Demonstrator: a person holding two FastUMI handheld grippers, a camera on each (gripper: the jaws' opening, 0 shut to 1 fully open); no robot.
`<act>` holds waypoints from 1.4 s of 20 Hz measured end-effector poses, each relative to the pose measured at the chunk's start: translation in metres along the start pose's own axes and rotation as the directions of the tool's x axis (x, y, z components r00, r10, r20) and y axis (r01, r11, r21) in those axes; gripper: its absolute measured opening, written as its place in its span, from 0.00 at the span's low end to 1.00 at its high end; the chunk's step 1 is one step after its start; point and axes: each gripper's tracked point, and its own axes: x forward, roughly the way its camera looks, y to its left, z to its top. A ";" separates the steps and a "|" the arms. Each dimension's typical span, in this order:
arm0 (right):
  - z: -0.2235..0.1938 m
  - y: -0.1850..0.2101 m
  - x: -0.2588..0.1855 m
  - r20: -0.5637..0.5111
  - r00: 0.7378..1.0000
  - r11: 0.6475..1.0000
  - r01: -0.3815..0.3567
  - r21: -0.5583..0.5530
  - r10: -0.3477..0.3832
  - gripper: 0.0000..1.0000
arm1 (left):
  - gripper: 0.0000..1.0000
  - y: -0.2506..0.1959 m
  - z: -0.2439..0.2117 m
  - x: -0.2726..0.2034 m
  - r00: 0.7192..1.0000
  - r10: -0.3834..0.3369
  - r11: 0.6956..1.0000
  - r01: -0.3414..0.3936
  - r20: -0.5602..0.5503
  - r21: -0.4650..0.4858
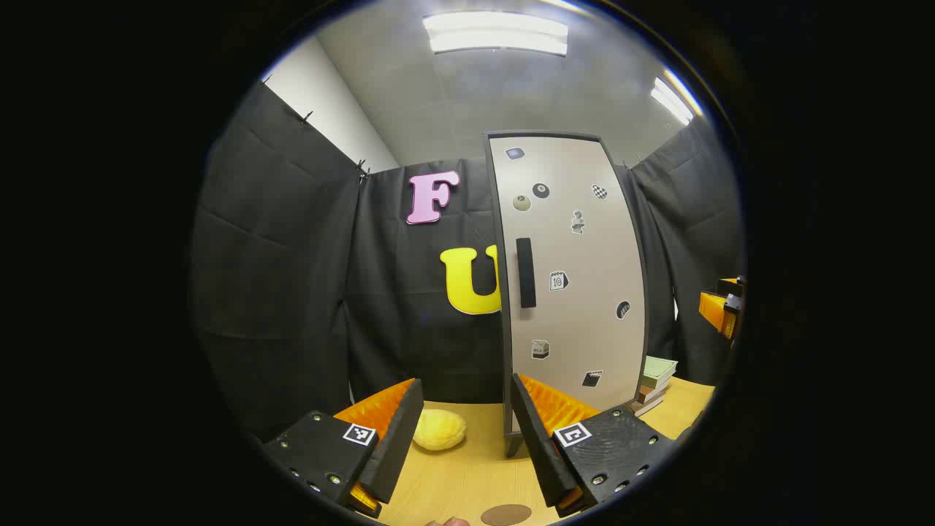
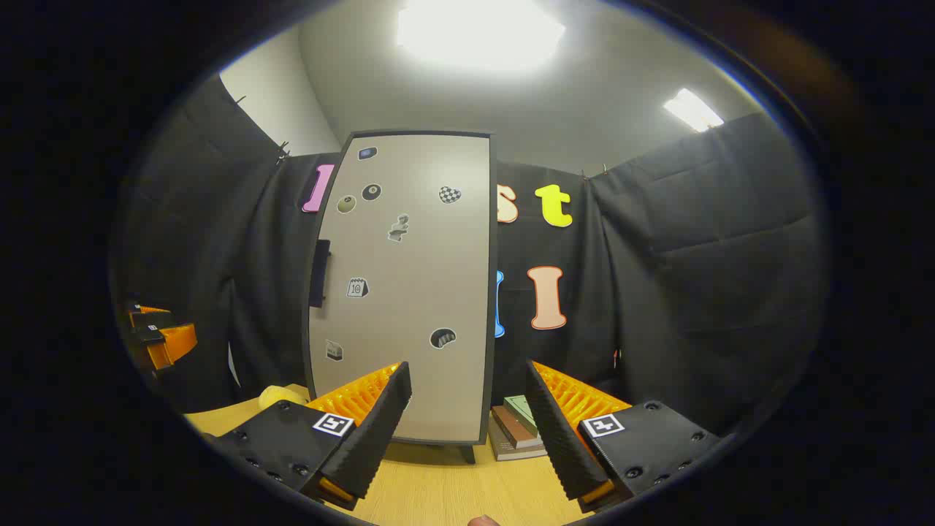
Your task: Open the cabinet door with the right hand, grasp the bottle in the cabinet with the left hand and place it on the coaster, then close the cabinet door with the right hand.
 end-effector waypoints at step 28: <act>0.006 0.031 0.027 -0.048 0.997 0.998 -0.062 0.026 0.063 0.98 | 0.70 0.027 0.008 -0.005 0.999 0.036 0.999 -0.036 0.019 0.027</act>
